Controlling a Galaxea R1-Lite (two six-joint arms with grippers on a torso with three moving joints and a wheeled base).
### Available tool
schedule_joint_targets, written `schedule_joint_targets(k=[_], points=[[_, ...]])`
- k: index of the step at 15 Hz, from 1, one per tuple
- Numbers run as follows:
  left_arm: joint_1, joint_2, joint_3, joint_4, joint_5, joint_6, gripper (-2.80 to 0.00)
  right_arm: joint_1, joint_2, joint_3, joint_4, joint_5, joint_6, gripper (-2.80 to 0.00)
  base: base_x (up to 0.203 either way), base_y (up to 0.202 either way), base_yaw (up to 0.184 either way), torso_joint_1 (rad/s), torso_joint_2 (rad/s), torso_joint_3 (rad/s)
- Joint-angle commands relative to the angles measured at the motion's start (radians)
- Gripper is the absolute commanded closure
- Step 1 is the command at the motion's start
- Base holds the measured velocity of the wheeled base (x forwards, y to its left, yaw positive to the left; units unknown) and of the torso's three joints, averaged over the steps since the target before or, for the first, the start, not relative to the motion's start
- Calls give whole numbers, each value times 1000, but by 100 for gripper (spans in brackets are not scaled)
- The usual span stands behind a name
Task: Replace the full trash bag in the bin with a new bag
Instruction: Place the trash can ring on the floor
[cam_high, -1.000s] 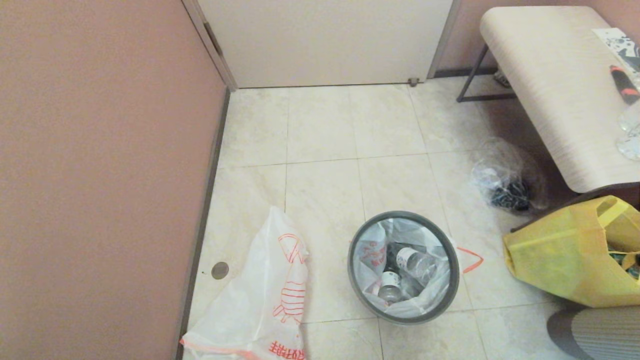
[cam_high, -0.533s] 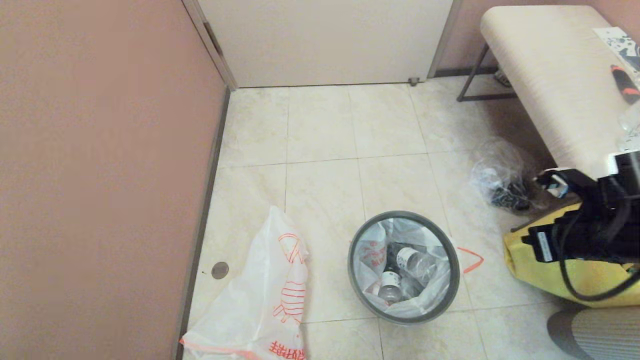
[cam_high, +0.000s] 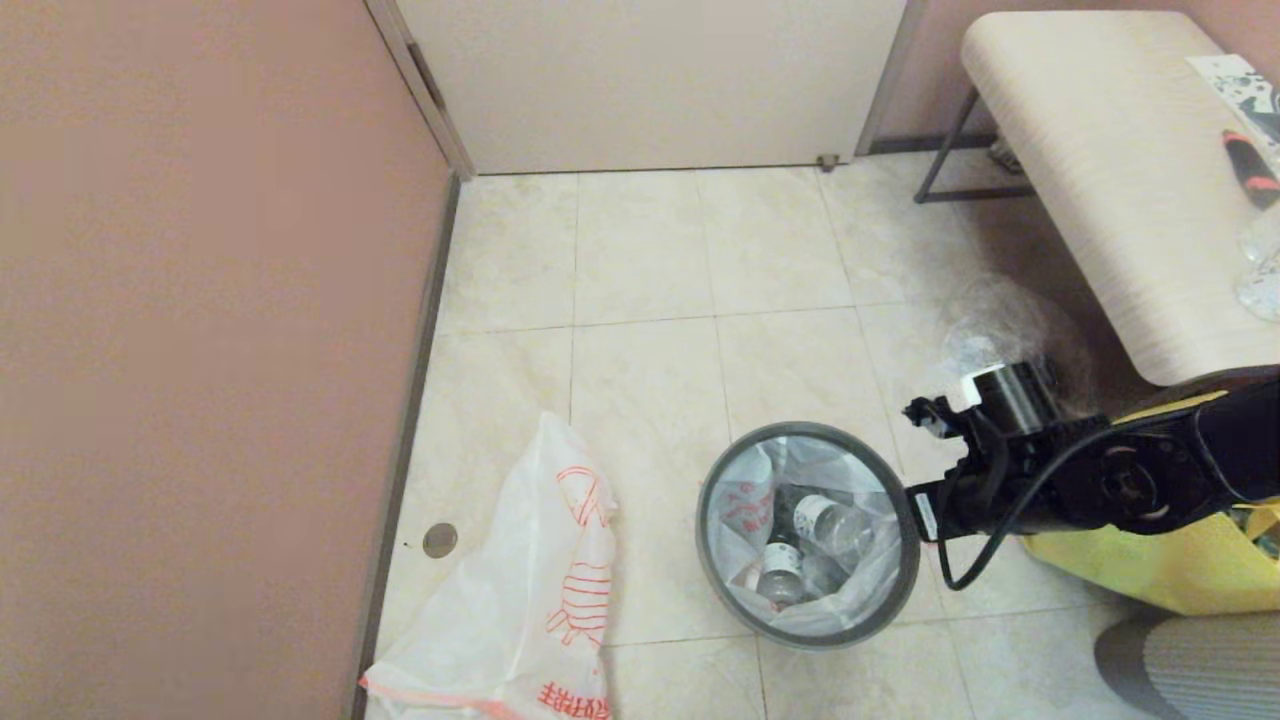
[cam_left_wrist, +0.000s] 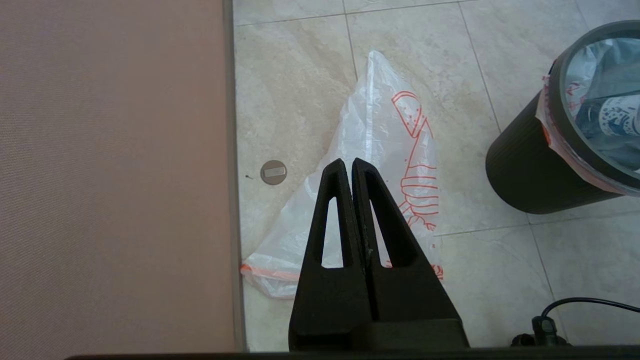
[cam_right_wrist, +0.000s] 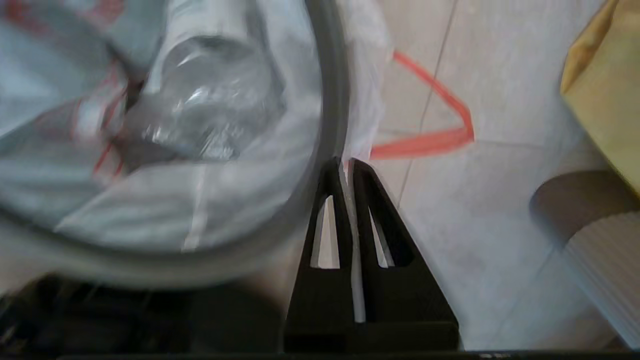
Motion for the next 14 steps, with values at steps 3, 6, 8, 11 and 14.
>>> schedule_joint_targets(k=[3,6,8,11,14], points=[[0,0,5,-1,-1,1,0,4,70,-7,-11,-14,3,-280,0,0,0,0,0,0],[0,0,5,-1,0,1,0,3,106,-15,-69,-21,0,-280,0,0,0,0,0,0],[0,0,5,-1,0,1,0,3,124,-17,-83,-24,-2,0,0,0,0,0,0,0],[0,0,5,-1,1,1,0,4,126,-17,-83,-28,-2,0,0,0,0,0,0,0],[0,0,5,-1,0,1,0,5,108,-17,-81,-47,-2,0,0,0,0,0,0,0]])
